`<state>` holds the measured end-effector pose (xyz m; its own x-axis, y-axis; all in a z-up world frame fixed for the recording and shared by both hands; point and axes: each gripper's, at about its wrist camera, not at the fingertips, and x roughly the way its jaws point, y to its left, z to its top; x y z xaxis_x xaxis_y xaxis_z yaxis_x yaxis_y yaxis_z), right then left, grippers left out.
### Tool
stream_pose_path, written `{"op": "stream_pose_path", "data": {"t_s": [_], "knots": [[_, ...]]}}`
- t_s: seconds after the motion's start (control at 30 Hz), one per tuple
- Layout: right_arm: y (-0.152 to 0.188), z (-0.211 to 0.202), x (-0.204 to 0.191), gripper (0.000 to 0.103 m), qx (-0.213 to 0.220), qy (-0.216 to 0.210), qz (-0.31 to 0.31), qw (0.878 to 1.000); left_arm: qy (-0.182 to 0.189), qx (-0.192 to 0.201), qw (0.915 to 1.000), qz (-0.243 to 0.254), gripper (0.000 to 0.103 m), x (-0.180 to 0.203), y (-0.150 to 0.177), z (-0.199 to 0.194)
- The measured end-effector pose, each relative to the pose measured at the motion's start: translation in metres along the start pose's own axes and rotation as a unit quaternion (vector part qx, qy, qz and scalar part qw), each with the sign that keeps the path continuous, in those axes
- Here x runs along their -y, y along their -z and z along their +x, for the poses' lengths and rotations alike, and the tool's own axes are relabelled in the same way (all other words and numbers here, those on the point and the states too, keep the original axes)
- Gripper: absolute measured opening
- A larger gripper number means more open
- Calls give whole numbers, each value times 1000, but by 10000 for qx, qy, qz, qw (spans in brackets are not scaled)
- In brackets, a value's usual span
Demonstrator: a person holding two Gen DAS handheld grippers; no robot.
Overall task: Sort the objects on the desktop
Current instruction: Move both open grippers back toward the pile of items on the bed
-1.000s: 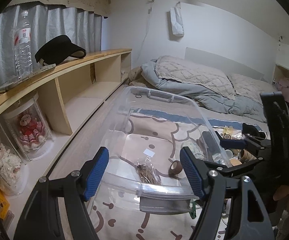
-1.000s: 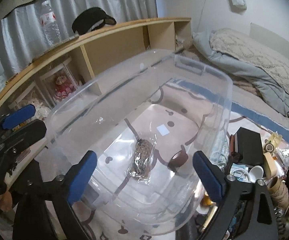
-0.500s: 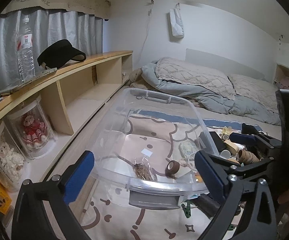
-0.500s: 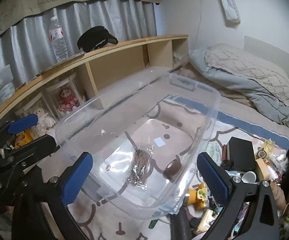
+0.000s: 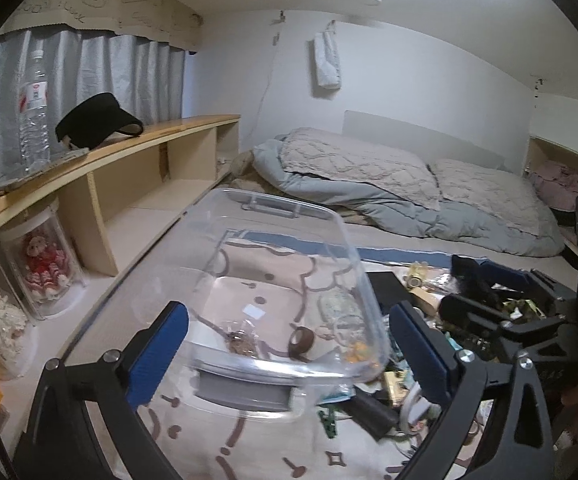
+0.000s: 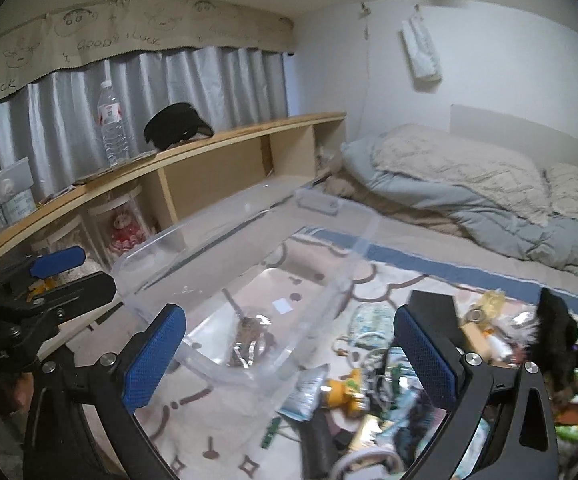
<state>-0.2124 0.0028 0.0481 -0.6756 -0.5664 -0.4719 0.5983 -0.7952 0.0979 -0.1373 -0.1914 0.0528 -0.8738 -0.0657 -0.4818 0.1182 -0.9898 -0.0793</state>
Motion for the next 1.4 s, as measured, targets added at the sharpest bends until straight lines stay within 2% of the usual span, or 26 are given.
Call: {"op": "stream_pose_path", "data": {"t_s": [0.5,0.8,1.0,1.13,1.4], "knots": [[56,-71,48,103,404,661,66,9970,418,194,9989,63,101,49,43,1],[102,-101,72,103,700,1349,203,9882,638,307,9975,-61,101,60,81,3],[132,-113,79,103,862,1635,324,9822,766,418,9961,-143,101,66,99,2],[152,-118,82,103,1019,1744,467,9783,723,555,9958,-109,101,74,114,2],[188,-114,88,103,1061,2012,737,9710,836,596,9947,-103,101,87,137,7]]}}
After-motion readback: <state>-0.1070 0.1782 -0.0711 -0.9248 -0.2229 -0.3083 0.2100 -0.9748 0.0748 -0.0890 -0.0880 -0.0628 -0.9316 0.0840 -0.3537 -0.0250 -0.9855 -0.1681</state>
